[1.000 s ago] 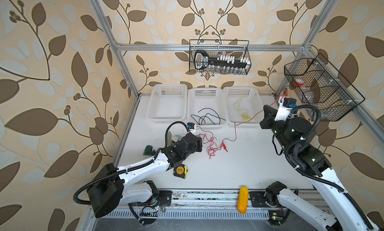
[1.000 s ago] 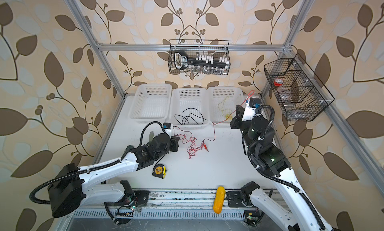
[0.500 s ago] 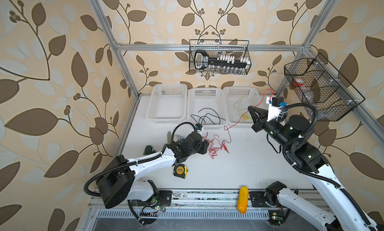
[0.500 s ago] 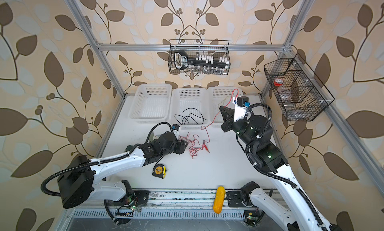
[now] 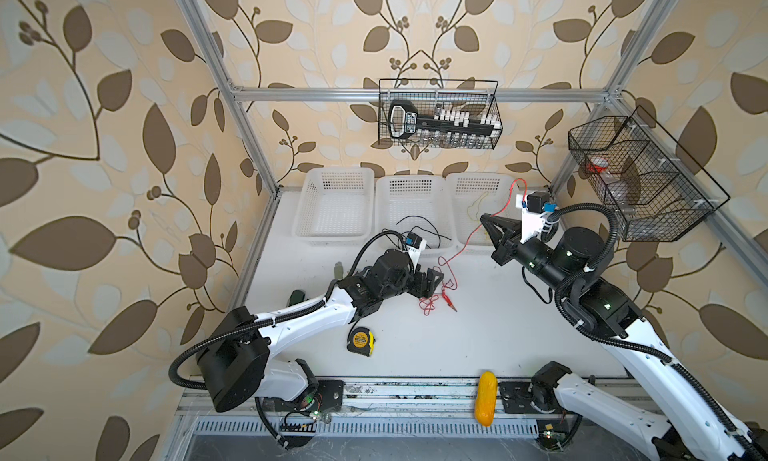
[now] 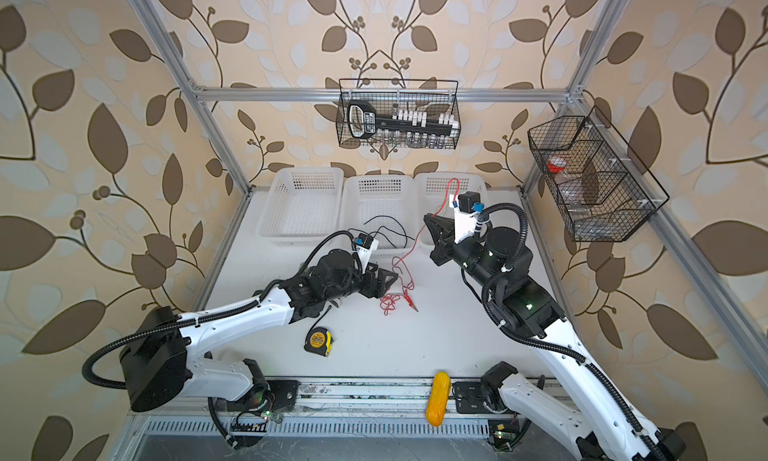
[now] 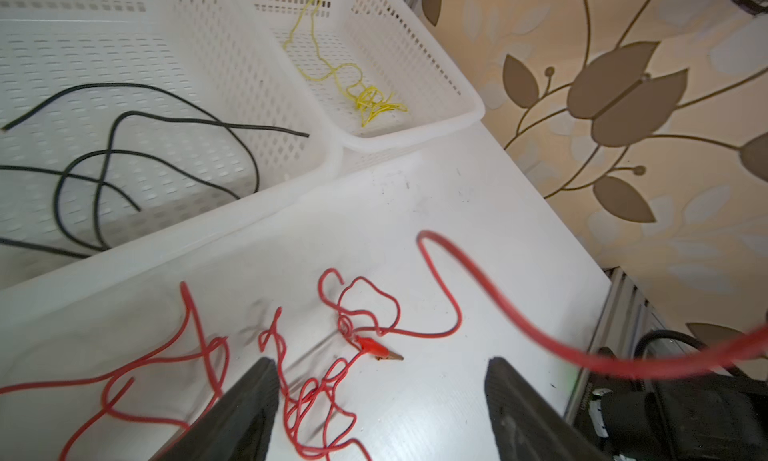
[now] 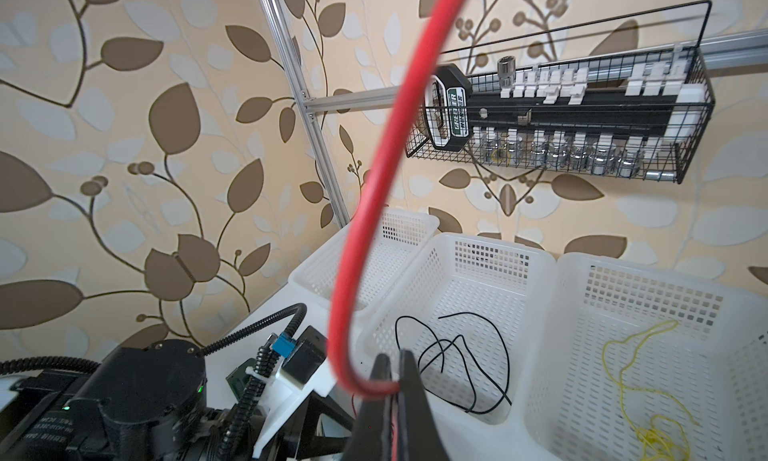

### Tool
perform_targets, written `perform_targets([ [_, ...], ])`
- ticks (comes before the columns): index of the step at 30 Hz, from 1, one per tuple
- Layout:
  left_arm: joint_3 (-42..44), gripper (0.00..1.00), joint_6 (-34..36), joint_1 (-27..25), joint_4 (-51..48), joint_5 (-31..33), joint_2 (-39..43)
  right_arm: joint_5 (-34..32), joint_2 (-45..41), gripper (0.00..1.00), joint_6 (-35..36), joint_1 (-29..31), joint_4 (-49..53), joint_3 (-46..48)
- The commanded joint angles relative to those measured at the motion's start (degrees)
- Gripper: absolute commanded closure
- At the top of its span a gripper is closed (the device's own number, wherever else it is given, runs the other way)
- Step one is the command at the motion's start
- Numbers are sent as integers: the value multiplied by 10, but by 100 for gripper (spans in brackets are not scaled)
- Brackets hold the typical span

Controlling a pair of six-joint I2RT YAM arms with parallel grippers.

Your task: Untangle the cables

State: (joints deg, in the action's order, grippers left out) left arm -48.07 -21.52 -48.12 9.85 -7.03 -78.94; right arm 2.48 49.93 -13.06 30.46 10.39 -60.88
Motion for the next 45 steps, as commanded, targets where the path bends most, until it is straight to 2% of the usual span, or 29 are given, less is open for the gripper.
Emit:
perform_targets([
  [1, -20, 20, 2, -16, 49, -57, -21, -17, 3, 100, 1, 6, -15, -14],
  [5, -18, 20, -7, -25, 68, -65, -44, -26, 4, 100, -2, 7, -14, -18],
  [11, -28, 20, -26, -26, 90, -25, -81, -17, -4, 100, -5, 7, -15, -22],
  [17, -59, 24, -43, -26, 116, -26, -119, 0, -14, 100, -9, 8, -10, -23],
  [25, -80, 40, -51, -26, 136, -25, -135, 13, -21, 100, -17, 8, -6, -12],
  [28, -88, 50, -53, -26, 134, -24, -148, 19, -25, 100, -20, 8, -12, -6],
  [33, -102, 79, -46, -26, 119, -10, -165, 19, -38, 100, -21, 8, -10, 2],
  [38, -122, 100, -22, -27, 72, 24, -167, 11, -54, 100, -19, 8, 0, 16],
  [45, -157, 100, 14, -26, 12, 80, -169, 6, -64, 100, -28, 8, 4, 49],
])
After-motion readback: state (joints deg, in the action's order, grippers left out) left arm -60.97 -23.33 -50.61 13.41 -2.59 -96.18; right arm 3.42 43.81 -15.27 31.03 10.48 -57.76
